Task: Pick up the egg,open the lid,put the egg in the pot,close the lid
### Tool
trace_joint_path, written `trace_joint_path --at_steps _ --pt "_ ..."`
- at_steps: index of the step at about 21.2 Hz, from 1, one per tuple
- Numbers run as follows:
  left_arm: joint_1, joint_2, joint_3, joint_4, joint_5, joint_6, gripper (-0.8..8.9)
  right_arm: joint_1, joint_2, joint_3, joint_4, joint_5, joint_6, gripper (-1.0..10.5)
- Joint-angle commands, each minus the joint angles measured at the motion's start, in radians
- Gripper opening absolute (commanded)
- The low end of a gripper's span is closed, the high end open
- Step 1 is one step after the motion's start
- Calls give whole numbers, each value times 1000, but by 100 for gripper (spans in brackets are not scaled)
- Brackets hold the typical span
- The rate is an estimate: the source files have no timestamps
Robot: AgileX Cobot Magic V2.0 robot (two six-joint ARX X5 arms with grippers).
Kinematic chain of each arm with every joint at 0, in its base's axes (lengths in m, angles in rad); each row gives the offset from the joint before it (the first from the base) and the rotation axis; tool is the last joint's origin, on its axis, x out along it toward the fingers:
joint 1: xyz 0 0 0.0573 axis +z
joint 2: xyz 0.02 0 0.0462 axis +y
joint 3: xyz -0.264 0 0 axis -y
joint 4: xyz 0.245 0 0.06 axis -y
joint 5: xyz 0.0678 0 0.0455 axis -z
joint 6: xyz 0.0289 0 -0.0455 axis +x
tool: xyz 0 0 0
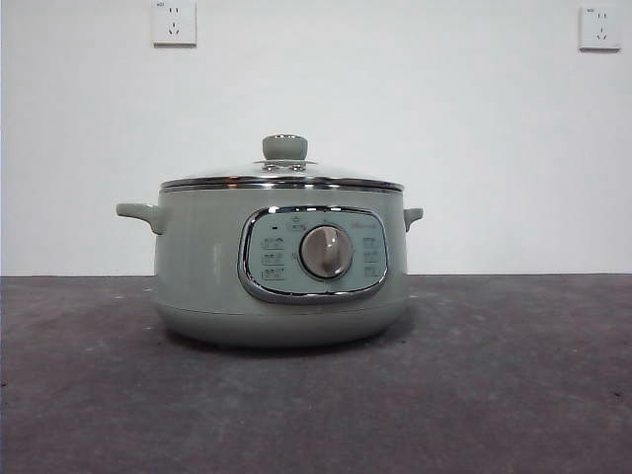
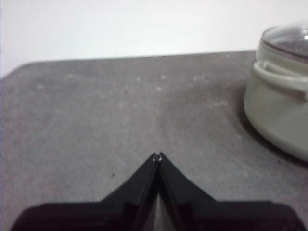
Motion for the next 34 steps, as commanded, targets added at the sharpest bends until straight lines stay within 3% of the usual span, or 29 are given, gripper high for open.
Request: trace_joint_path --at_steps 1,14,17,19,21,25,27,34 --pt "3 -1 -10 6 8 -15 -4 1 0 -8 3 1 10 1" --pt "3 53 -10 6 9 -15 -4 1 0 -8 3 1 10 1" --pt "3 63 -10 6 9 -15 -4 -54 -33 -10 61 78 -78 1" --pt "3 63 -10 6 9 -15 -4 -159 -82 -33 169 51 -138 1" --pt "3 63 -10 6 9 -15 -4 -315 -168 -106 297 4 -162 1" --pt "3 66 -10 6 9 -15 -4 -527 -336 -370 554 14 -203 1" --pt "3 66 -10 6 9 -15 -4 -577 -415 -544 715 -14 -187 1" --pt "3 66 -10 6 9 -15 -4 -601 -554 -872 955 -10 -148 1"
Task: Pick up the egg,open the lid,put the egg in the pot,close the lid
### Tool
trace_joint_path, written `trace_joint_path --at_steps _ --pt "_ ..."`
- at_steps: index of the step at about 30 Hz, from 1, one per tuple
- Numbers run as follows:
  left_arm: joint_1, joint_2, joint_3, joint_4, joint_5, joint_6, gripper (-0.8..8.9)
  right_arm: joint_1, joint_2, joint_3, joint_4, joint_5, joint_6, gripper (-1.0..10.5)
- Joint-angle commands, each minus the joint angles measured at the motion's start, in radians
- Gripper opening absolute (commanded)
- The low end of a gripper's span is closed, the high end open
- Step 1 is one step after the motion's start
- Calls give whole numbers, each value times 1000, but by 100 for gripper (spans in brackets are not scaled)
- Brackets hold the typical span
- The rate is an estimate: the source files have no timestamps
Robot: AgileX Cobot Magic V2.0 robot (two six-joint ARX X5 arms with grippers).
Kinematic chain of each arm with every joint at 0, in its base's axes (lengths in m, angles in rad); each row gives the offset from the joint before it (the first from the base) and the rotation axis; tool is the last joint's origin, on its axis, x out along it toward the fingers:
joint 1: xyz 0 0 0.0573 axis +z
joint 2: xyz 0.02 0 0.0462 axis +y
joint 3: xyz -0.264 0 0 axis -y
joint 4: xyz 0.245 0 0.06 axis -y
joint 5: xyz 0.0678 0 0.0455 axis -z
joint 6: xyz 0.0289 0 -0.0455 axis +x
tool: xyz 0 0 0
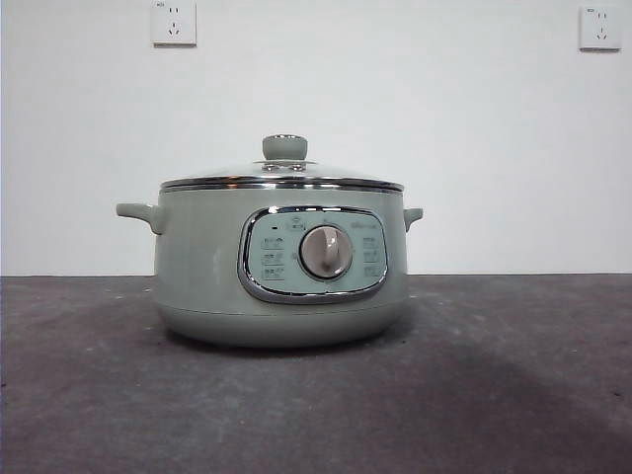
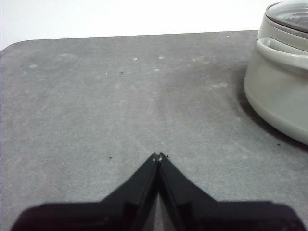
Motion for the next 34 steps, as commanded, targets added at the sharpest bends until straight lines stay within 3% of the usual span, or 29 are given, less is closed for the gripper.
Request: trace_joint_path --at_steps 1,12,34 --pt "3 0 -10 6 4 -11 -4 -1 -44 -115 77 6 22 1" --pt "3 0 -10 6 4 -11 -4 -2 -139 -343 124 5 25 1" --pt "3 6 -10 6 4 -11 -4 -1 -138 -346 77 5 22 1"
